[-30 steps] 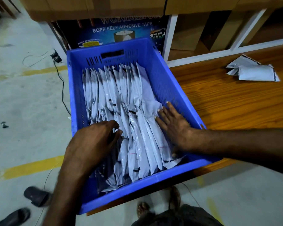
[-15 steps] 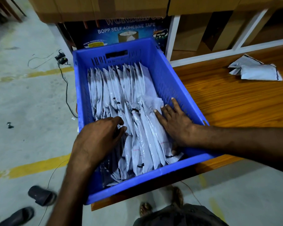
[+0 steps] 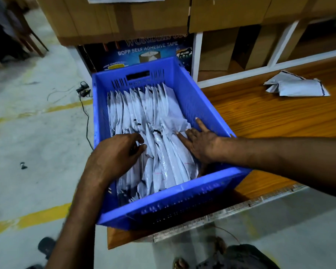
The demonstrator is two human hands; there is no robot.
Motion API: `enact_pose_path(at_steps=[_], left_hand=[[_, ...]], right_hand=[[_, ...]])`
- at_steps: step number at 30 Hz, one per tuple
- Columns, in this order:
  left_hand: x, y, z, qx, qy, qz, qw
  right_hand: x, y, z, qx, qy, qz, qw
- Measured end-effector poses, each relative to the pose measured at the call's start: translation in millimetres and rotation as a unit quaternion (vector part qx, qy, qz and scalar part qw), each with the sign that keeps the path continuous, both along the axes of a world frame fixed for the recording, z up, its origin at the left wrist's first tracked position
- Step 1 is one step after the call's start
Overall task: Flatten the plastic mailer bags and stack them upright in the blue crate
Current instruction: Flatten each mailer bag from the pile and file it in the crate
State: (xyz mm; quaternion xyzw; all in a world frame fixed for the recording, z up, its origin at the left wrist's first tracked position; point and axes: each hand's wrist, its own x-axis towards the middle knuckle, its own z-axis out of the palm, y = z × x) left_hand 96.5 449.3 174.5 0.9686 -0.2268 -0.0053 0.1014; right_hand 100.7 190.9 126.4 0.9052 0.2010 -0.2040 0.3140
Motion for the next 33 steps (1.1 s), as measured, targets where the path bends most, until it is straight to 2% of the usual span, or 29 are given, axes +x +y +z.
enact_pose_path(at_steps=[5, 7, 11, 14, 17, 21, 24, 28, 33], left_hand=[[-17.5, -3.8, 14.1, -0.023, -0.027, 0.016, 0.999], [-35.6, -11.9, 20.1, -0.033, -0.033, 0.018, 0.999], [-72.2, -60.3, 25.8, -0.124, -0.001, 0.007, 0.992], [-83.0, -118.4, 19.4, -0.145, -0.019, 0.022, 0.989], [-83.6, -181.1, 13.5, -0.155, -0.058, 0.049, 0.985], [-81.7, -265.0, 14.2, -0.128, -0.208, 0.116, 0.963], [-80.7, -338.3, 14.1, -0.203, -0.256, 0.132, 0.936], [-58.3, -424.2, -18.9, -0.265, -0.111, 0.114, 0.951], [-8.6, -500.9, -103.9, -0.274, 0.052, 0.092, 0.956]], right_hand=[[-6.3, -19.8, 45.3, 0.034, -0.107, 0.087, 0.99], [-9.6, -34.8, 57.2, 0.092, -0.171, 0.124, 0.973], [-23.3, -66.5, 65.4, 0.212, -0.235, 0.134, 0.939], [-31.9, -102.3, 56.5, 0.367, -0.281, 0.108, 0.88], [-34.5, -148.8, 39.6, 0.448, -0.289, 0.105, 0.839], [-28.1, -229.2, 12.6, 0.489, -0.277, 0.083, 0.823], [-19.8, -304.7, -9.3, 0.516, -0.216, 0.026, 0.828], [-5.7, -390.3, -34.9, 0.489, -0.164, -0.035, 0.856], [47.6, -495.6, -58.3, 0.491, -0.222, -0.162, 0.827]])
